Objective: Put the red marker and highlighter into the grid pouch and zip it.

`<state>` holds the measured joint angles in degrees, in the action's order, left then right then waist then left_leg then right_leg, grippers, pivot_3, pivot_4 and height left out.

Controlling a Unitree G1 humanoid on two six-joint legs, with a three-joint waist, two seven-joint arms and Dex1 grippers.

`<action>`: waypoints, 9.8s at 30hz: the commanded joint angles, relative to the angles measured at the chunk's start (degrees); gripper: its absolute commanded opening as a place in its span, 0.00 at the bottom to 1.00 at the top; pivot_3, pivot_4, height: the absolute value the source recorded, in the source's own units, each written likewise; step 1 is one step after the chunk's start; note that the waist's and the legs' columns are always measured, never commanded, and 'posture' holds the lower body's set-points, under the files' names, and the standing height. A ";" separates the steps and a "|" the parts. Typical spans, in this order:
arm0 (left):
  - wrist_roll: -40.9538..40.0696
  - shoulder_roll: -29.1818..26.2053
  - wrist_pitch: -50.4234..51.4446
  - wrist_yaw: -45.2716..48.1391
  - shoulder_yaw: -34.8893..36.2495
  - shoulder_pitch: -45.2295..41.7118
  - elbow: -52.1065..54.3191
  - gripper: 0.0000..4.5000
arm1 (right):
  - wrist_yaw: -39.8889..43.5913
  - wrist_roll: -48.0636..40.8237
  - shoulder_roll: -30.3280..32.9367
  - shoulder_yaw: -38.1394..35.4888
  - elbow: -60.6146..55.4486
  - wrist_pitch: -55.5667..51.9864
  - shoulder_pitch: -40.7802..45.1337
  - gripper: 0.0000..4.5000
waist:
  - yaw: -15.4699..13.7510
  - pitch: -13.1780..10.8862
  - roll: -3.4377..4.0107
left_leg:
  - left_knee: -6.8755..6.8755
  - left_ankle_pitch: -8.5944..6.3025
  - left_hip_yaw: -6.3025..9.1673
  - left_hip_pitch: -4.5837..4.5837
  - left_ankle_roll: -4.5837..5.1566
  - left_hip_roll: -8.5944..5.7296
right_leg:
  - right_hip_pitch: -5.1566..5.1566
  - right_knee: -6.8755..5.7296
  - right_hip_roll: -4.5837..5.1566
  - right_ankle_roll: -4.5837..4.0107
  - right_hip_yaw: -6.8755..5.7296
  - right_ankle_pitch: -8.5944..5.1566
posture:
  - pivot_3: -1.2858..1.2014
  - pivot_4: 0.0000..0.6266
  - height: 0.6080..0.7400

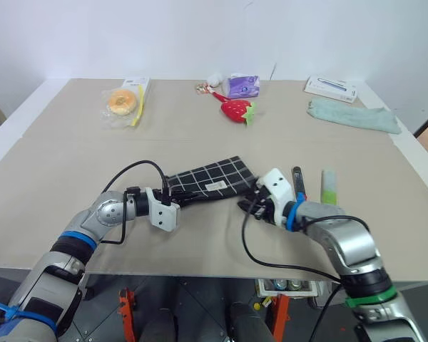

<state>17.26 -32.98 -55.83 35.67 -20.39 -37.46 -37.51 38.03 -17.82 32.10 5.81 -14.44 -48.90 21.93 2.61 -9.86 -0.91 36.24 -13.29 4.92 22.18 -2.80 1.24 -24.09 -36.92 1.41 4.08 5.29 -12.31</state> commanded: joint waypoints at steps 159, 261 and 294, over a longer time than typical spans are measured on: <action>-4.40 3.84 16.41 1.21 4.66 9.14 16.36 0.00 | -15.83 -0.10 -11.15 -0.70 -1.45 -14.42 7.55 0.01 | 0.18 -0.06 -0.11 | 0.11 -0.08 -0.03 0.15 0.14 0.03 | -0.19 -0.10 -0.13 -0.04 0.15 0.04 | 0.52 0.24 0.99; -11.16 6.76 20.31 2.47 8.00 7.39 18.21 0.00 | -10.83 4.20 4.97 -6.56 1.78 -8.49 4.62 0.12 | 0.08 -0.08 -0.12 | 0.19 -0.12 -0.12 0.12 0.23 0.06 | -0.14 -0.08 -0.20 -0.05 0.30 0.07 | 0.52 0.24 0.99; -10.89 7.49 20.01 2.24 7.83 7.13 17.65 0.00 | 12.36 19.29 22.10 1.69 1.49 22.49 1.98 0.12 | 0.11 -0.16 -0.09 | 0.20 -0.11 -0.18 0.13 0.21 -0.02 | -0.17 -0.08 -0.11 0.01 0.34 0.05 | 0.52 0.24 0.99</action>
<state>6.86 -25.50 -35.14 38.33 -13.14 -29.46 -21.49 50.38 1.05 54.03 8.54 -11.67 -26.41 22.87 2.72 -10.02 -1.00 36.44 -13.41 4.74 22.31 -2.59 1.22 -24.26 -37.00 1.30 4.09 5.63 -12.26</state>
